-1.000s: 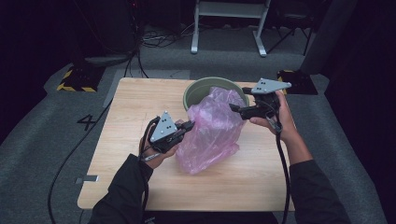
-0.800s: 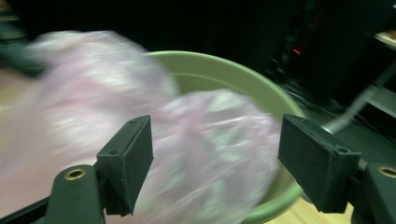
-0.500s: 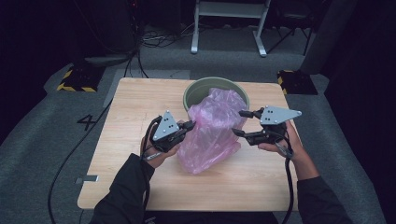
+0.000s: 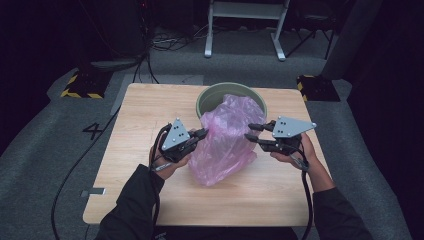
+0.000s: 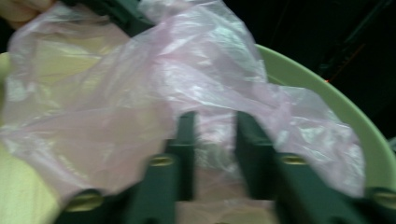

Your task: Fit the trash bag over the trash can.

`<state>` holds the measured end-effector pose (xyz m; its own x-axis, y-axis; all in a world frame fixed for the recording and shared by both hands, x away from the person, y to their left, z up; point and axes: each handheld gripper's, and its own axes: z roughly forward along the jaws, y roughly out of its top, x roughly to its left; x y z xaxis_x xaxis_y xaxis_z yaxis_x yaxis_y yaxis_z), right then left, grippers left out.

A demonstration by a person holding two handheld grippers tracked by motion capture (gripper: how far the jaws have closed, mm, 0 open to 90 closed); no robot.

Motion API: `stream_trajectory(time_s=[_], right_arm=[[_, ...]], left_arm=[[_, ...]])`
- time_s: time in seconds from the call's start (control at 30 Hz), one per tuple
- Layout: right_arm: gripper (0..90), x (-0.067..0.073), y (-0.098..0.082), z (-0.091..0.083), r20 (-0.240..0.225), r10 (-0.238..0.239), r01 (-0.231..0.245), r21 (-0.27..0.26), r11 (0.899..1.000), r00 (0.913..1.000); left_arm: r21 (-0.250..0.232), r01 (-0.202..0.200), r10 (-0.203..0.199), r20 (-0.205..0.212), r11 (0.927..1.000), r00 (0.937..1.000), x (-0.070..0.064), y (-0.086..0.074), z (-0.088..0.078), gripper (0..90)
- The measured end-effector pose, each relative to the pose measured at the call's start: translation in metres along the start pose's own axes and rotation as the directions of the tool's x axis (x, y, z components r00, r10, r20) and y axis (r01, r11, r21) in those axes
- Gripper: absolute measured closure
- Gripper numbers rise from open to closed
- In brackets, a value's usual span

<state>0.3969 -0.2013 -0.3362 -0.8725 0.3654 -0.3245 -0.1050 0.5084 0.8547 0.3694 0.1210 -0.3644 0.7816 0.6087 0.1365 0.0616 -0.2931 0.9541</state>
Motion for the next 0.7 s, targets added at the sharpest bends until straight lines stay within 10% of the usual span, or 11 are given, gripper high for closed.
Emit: stream_trajectory(time_s=[0.23, 0.4, 0.7], right_arm=[[34.7, 0.001, 0.002, 0.01, -0.048, 0.043, -0.044, -0.005, 0.999, 0.9979], [66.1, 0.003, 0.004, 0.021, -0.041, 0.037, -0.037, 0.013, 0.999, 0.9985], [81.1, 0.0, 0.009, 0.019, -0.071, 0.056, -0.06, -0.053, 0.997, 0.9959]], left_arm=[[0.0, 0.0, 0.0, 0.004, 1.0, 1.0, -0.001, 0.0, 0.002, 89.4], [-0.011, 0.008, -0.008, 0.009, 0.9999, 0.9999, 0.0, 0.0, 0.001, 89.3], [-0.014, 0.009, -0.009, 0.002, 0.9999, 1.0, 0.002, 0.0, 0.0, 89.2]])
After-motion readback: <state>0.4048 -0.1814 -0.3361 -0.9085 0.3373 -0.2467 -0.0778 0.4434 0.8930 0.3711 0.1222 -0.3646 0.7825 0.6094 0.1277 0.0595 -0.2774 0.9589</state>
